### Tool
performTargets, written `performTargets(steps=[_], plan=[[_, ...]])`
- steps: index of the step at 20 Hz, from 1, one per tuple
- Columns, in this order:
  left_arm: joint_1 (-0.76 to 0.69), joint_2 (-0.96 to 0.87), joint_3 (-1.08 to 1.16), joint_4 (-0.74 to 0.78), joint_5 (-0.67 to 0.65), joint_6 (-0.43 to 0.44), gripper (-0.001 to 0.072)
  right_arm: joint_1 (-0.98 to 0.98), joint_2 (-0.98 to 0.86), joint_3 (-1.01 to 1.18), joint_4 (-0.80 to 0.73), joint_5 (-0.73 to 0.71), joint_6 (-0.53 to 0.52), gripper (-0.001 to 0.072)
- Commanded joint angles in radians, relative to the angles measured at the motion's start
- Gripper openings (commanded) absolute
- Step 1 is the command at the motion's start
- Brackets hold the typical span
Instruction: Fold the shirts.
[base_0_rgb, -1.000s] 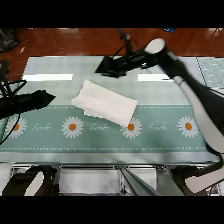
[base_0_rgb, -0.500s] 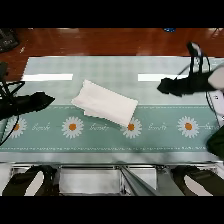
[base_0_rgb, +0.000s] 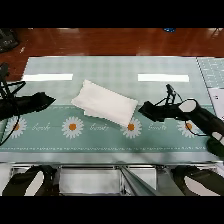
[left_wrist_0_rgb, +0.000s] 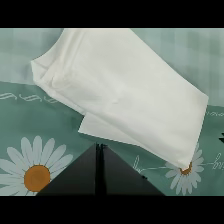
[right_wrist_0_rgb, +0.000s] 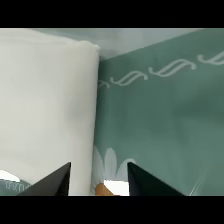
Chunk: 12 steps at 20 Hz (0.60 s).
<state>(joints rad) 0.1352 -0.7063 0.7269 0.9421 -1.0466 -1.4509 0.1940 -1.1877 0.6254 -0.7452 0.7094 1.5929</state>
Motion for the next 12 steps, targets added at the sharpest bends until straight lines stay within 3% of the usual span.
performTargets(steps=[1, 5, 6, 7, 8, 10, 12], plan=[[0.001, 0.0, 0.0, 0.0, -0.001, 0.002, 0.0021, 0.047, -0.148, 0.031, 0.2, -0.013, -0.122, 0.0408], [0.001, 0.0, 0.0, 0.0, 0.0, 0.003, 0.0021, 0.105, -0.272, 0.134, 0.251, 0.001, -0.139, 0.0406], [0.001, 0.0, 0.0, 0.0, 0.0, 0.002, 0.0021, 0.127, -0.311, 0.178, 0.259, 0.013, -0.139, 0.0376], [0.001, 0.0, 0.0, 0.0, 0.001, 0.002, 0.0021, 0.144, -0.34, 0.224, 0.256, 0.029, -0.154, 0.0248], [0.001, 0.0, 0.0, 0.0, 0.001, 0.002, 0.0021, 0.157, -0.356, 0.273, 0.257, 0.039, -0.196, 0.0052], [0.001, 0.0, 0.0, 0.0, -0.001, 0.002, 0.0021, 0.164, -0.359, 0.398, 0.244, 0.063, -0.228, 0.0024], [0.001, 0.0, 0.0, 0.0, 0.0, 0.002, 0.0021, 0.143, -0.359, 0.562, 0.164, 0.117, -0.19, 0.0024]])
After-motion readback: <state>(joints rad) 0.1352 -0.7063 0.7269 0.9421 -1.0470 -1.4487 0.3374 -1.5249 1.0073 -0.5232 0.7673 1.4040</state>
